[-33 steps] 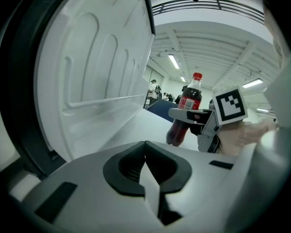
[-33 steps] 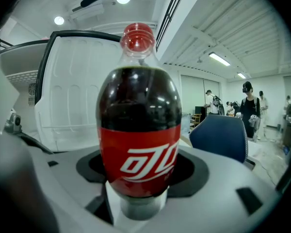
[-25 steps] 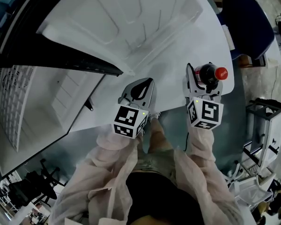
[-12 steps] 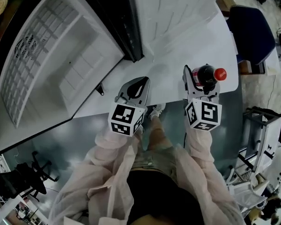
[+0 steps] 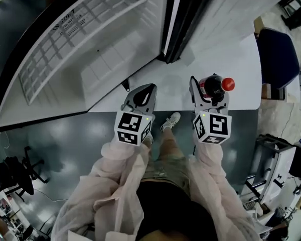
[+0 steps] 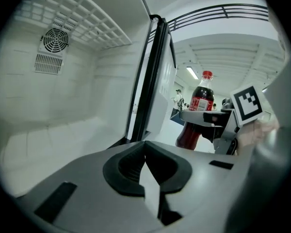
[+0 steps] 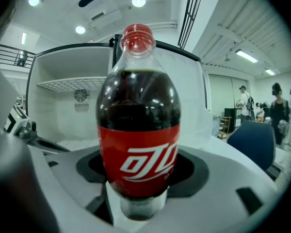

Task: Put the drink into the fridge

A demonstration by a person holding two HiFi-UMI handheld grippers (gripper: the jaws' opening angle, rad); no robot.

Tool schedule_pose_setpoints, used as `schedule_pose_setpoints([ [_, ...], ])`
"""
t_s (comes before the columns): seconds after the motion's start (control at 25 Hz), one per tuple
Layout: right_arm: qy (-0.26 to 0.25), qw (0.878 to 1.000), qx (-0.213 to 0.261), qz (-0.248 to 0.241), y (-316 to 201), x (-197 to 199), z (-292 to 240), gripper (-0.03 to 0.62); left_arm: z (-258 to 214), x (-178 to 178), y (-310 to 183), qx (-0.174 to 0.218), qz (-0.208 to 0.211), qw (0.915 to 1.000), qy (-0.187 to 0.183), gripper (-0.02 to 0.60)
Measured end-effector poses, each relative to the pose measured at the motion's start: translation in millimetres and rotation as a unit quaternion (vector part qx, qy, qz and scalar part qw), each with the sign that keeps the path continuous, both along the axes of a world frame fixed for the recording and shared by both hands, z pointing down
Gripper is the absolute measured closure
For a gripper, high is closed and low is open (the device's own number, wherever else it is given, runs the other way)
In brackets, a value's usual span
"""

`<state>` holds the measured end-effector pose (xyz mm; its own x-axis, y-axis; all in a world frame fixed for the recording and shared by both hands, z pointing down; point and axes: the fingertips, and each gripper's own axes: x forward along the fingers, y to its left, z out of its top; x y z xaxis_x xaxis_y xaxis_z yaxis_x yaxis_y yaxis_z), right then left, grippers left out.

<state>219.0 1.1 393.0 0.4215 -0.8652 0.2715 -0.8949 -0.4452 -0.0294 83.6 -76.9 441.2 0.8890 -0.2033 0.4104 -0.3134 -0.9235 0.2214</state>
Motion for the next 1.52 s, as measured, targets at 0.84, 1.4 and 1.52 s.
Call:
schedule_pose_setpoints([
  [0.84, 0.008, 0.985, -0.001, -0.173, -121, -133, -14, 0.289, -15, -132, -67, 0.007, -0.146, 0.9892, 0.012, 0.569],
  [1.4, 0.032, 0.952, 0.001, -0.306, -180, -189, -24, 0.289, -16, -171, -83, 0.007, -0.222, 0.9749, 0.011, 0.569],
  [1.52, 0.035, 0.942, 0.005, -0.334, -194, -197, -27, 0.290, -14, -175, -86, 0.005, -0.241, 0.9704, 0.010, 0.569],
])
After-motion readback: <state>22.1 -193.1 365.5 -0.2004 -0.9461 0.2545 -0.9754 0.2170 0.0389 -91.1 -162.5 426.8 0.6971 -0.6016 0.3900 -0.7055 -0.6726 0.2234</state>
